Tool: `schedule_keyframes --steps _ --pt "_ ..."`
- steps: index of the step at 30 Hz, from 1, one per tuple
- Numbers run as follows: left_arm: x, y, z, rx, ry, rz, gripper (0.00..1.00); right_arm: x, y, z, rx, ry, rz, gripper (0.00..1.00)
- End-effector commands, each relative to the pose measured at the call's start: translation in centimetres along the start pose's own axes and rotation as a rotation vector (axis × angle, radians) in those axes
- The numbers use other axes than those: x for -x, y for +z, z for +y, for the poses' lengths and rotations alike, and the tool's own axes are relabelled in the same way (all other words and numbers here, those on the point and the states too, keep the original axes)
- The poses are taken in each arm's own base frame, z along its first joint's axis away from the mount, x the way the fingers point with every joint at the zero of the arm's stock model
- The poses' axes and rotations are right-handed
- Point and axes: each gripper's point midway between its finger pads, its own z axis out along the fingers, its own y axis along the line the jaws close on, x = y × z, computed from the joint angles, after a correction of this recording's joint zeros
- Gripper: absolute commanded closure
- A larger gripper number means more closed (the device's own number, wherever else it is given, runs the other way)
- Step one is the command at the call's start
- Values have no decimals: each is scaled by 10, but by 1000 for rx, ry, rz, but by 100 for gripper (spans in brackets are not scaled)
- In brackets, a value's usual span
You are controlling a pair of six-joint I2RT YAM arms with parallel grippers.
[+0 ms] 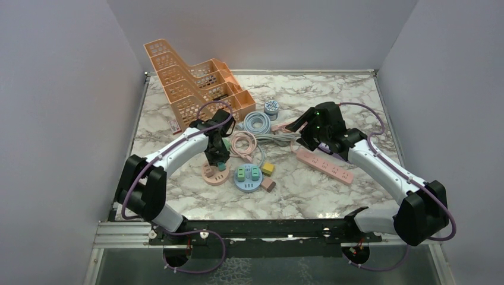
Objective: Insert the plug
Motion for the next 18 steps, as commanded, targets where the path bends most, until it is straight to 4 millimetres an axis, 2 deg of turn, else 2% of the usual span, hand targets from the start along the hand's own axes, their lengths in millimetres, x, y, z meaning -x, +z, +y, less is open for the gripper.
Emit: schedule_keyframes --steps 1,5,9,18 --pt "-4 23 18 121 15 15 100 10 -2 -1 4 -8 -52 32" --pt "-3 31 15 134 24 25 100 10 -3 -1 5 -9 -53 32" --pt "-9 41 21 159 27 42 100 11 -3 -1 5 -11 -54 32" --pt "-45 66 39 193 32 108 100 11 -1 -3 -5 -13 -59 33"
